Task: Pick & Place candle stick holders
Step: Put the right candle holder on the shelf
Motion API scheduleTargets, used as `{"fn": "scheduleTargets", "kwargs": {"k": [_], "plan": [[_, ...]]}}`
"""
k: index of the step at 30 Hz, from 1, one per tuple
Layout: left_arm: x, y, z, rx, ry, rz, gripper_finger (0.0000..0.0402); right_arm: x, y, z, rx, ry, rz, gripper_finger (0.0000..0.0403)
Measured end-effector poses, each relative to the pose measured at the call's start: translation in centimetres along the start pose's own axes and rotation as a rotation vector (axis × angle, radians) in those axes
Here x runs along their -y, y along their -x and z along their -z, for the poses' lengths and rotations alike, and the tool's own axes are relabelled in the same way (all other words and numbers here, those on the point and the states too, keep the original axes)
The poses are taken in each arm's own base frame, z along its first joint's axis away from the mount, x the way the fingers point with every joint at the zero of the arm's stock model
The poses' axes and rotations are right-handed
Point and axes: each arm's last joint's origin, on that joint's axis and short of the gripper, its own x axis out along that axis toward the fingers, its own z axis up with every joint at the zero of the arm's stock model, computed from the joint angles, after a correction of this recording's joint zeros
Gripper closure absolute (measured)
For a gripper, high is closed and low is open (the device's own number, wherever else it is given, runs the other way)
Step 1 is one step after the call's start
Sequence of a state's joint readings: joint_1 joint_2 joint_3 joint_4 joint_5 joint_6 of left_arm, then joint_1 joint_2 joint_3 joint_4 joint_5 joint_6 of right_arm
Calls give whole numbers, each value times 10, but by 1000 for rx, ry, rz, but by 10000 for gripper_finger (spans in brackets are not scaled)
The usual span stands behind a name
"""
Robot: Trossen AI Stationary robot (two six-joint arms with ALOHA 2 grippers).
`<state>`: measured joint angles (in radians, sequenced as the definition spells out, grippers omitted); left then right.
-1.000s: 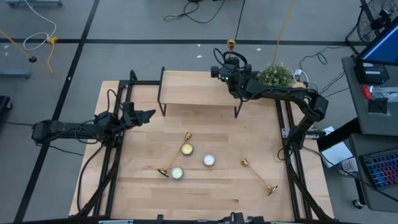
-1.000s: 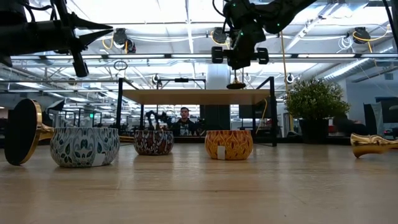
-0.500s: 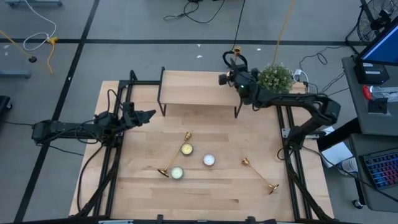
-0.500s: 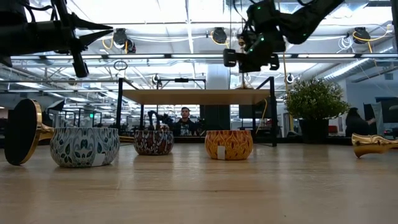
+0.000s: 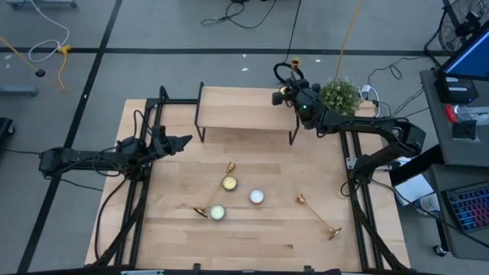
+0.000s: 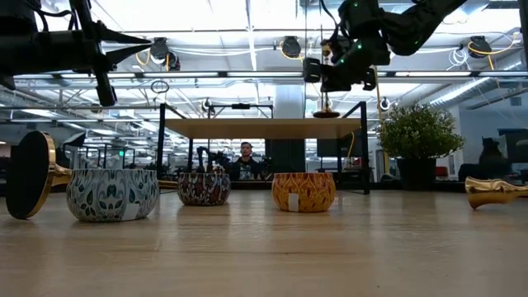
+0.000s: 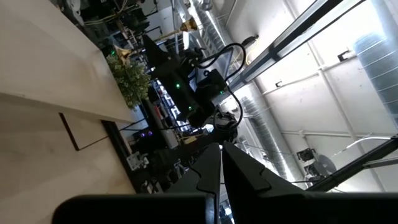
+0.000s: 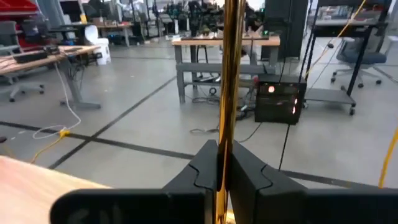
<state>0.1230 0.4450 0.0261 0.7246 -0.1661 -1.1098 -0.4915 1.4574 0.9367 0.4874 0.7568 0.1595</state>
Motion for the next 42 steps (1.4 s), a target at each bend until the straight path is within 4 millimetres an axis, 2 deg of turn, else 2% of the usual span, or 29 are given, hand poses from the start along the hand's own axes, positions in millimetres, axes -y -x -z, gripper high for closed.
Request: {"fn": "scheduleTargets", "kwargs": {"k": [8, 17, 42], "plan": [[0, 0, 0, -1, 4, 0, 380, 10, -10, -2, -5, -42, -29, 392], [0, 0, 0, 10, 0, -5, 380, 15, -24, 8, -36, -24, -59, 392], [-2, 0, 0, 10, 0, -26, 380, 19, -29, 12, -58, 3, -39, 392]]}}
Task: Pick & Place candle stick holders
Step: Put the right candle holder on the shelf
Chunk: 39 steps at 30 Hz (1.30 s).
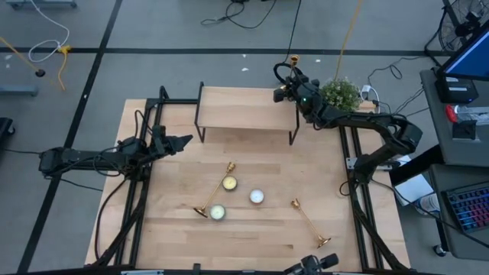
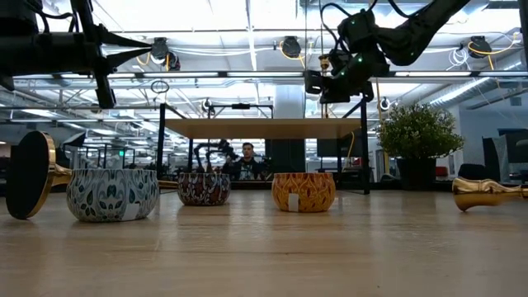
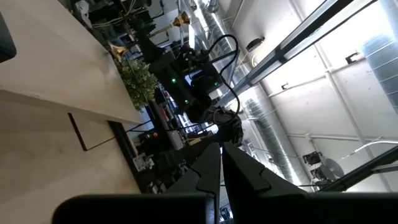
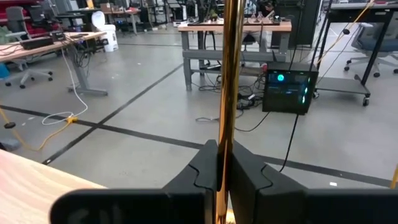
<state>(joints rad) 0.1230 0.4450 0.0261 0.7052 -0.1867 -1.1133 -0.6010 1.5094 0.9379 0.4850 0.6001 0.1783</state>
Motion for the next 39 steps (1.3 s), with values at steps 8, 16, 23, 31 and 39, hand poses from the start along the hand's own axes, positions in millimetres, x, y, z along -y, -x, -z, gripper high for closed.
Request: {"fn": "scheduleTargets", "kwargs": {"k": [8, 16, 23, 31, 39], "plan": [[0, 0, 0, -1, 5, 2, 380, -4, -3, 7, -5, 10, -4, 392], [0, 0, 0, -2, 7, 2, 380, -7, -1, 5, 11, 27, 5, 392], [0, 0, 0, -3, 3, 2, 380, -6, -1, 10, -26, 33, 14, 392], [0, 0, 0, -3, 4, 2, 380, -6, -1, 10, -26, 35, 16, 392], [0, 0, 0, -3, 5, 3, 380, -6, -1, 11, -37, 43, 18, 365]]}}
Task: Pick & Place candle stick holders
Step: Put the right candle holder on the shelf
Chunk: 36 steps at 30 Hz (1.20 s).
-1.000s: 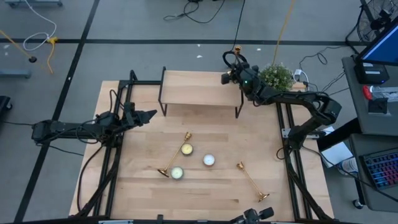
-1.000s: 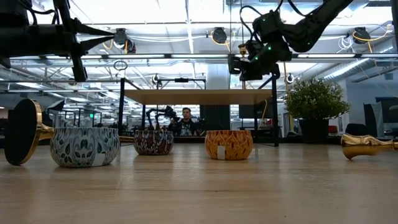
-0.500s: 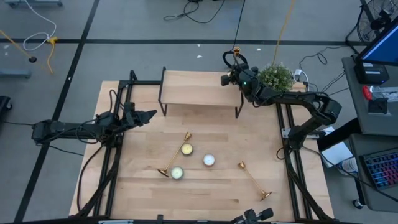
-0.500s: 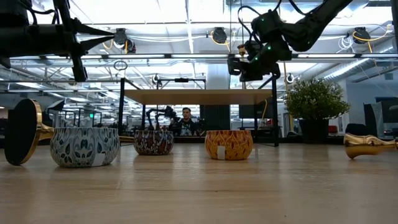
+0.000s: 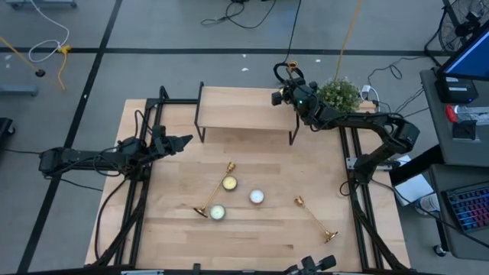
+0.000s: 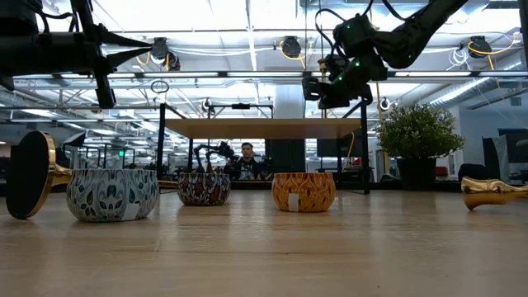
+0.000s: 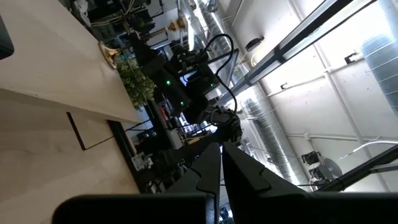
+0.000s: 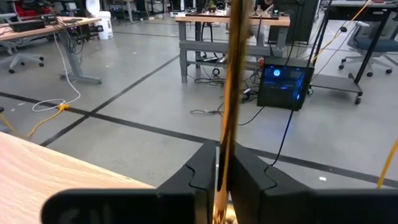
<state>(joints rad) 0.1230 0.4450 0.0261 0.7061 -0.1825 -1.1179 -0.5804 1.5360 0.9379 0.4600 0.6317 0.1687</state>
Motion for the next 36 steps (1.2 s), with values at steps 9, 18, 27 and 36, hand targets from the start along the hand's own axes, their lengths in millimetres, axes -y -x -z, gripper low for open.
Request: {"fn": "scheduleTargets", "kwargs": {"k": [9, 18, 27, 36], "plan": [[0, 0, 0, -1, -1, 0, 380, 0, 0, 2, -19, 13, 6, 356], [0, 0, 0, -2, -2, 1, 380, -9, 9, 4, -2, 71, 68, 354], [0, 0, 0, -1, -7, 1, 380, -13, 11, 4, -3, 61, 44, 353], [0, 0, 0, -2, -5, 1, 380, -12, 11, 4, -2, 56, 46, 353]]}}
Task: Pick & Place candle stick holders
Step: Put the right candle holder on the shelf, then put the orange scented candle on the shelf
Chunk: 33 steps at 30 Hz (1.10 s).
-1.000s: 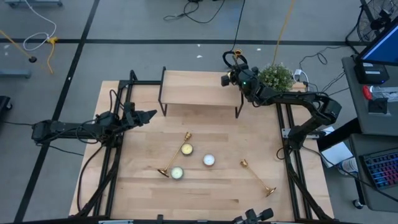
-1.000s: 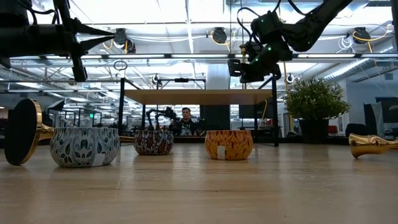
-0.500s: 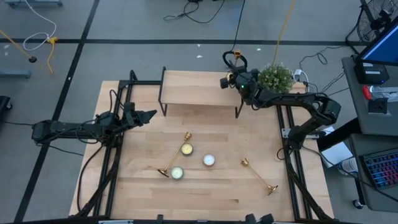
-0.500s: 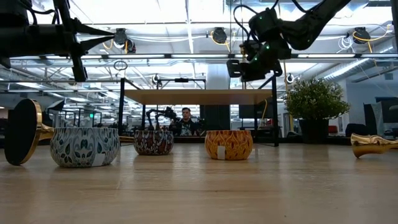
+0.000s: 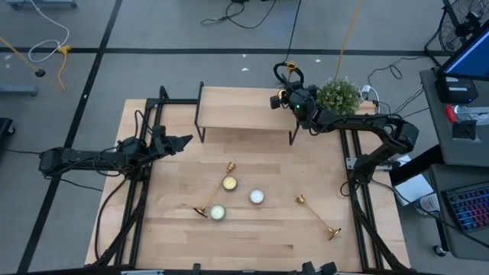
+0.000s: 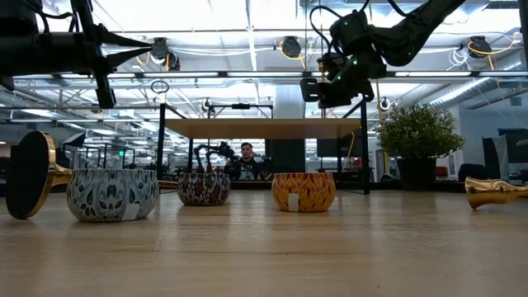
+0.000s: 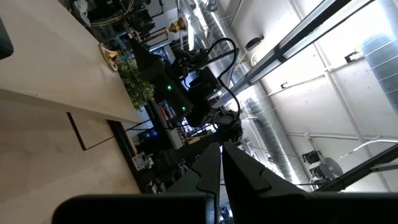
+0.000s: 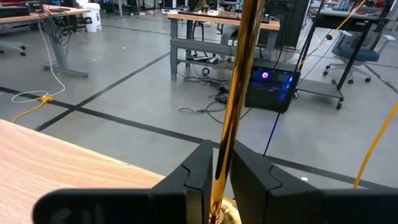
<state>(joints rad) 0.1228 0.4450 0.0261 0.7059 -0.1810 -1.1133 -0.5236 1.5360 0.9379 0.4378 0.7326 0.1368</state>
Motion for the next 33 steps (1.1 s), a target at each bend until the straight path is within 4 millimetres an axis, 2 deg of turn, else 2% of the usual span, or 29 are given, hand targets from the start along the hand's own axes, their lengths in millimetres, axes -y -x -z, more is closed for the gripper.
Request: {"fn": "scheduleTargets", "kwargs": {"k": [6, 20, 33], "plan": [[0, 0, 0, 0, 3, 0, 380, 0, 0, 0, 1, -1, 3, 340], [0, 0, 0, -5, 9, 3, 380, 1, 8, -5, 9, -7, 35, 253], [0, 0, 0, -5, 11, 4, 380, 4, 38, -24, 10, -6, 6, 245]]}}
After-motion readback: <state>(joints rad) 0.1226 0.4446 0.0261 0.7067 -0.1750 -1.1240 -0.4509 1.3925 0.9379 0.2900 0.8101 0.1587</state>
